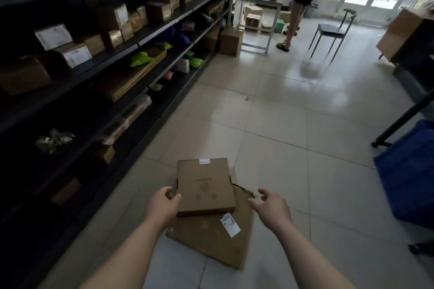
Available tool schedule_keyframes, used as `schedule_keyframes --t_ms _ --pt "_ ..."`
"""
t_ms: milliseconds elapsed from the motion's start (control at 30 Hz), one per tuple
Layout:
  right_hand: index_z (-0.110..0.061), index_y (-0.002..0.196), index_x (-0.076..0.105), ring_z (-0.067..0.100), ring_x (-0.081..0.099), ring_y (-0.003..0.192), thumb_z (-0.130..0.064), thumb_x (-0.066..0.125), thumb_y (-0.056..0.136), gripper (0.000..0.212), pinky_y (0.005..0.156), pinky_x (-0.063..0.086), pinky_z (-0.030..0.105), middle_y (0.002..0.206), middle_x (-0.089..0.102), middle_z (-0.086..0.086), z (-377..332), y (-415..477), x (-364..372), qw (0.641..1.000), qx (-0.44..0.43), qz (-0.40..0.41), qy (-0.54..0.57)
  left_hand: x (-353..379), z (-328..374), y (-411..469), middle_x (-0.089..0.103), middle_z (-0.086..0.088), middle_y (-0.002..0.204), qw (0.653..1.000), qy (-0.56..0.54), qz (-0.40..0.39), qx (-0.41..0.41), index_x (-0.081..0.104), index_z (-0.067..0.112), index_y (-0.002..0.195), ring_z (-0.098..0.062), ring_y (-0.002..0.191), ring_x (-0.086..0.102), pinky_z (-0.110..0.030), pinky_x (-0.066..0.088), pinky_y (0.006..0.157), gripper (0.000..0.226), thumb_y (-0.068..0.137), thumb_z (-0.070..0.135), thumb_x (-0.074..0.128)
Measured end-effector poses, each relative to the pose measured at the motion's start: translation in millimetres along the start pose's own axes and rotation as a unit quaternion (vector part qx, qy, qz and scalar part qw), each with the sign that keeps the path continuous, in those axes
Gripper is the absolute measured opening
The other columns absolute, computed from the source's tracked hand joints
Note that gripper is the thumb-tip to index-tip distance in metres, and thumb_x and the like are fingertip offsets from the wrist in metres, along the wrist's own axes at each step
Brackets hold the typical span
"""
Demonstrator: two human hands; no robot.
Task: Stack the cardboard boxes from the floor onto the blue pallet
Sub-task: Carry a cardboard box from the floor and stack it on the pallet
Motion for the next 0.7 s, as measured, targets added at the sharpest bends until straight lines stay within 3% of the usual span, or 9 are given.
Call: schedule_keyframes --t_ms 233,333,700 --pt "-0.017 0.139 0.05 0.024 0.056 0.12 -0.04 0.063 0.088 0.057 0.094 0.048 0.032 0.133 0.059 0.006 17.3 130.5 37.4 0.999 0.01 -0.035 -0.003 63.0 -7.7 103.5 0.057 -0.014 0.128 0.999 -0.002 0.026 -0.043 0.048 0.005 0.136 -0.028 0.118 0.054 -0.031 0.039 0.091 0.046 0.093 0.019 0.057" --pt "-0.017 0.139 0.049 0.025 0.055 0.123 -0.041 0.063 0.088 0.058 0.098 0.047 0.034 0.136 0.057 0.007 31.6 184.3 60.1 0.999 0.016 -0.035 0.003 92.1 -27.9 152.0 0.059 -0.017 0.125 0.998 0.001 0.035 -0.052 0.047 0.002 0.136 -0.031 0.116 0.055 -0.033 0.04 0.095 0.048 0.093 0.018 0.058" --pt "-0.018 0.141 0.046 0.026 0.054 0.123 -0.045 0.064 0.086 0.063 0.097 0.048 0.04 0.138 0.055 0.007 116.0 370.3 226.1 1.0 0.006 -0.018 -0.006 217.5 -183.9 356.7 0.054 -0.019 0.132 0.997 -0.002 0.047 -0.066 0.038 0.005 0.143 -0.033 0.118 0.053 -0.036 0.039 0.094 0.056 0.093 0.021 0.058"
Point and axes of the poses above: each hand's wrist, its own y-axis towards the middle knuckle, its own x-axis out of the palm, z = x × y, the point moved 3 cm from there along y, towards the middle knuckle
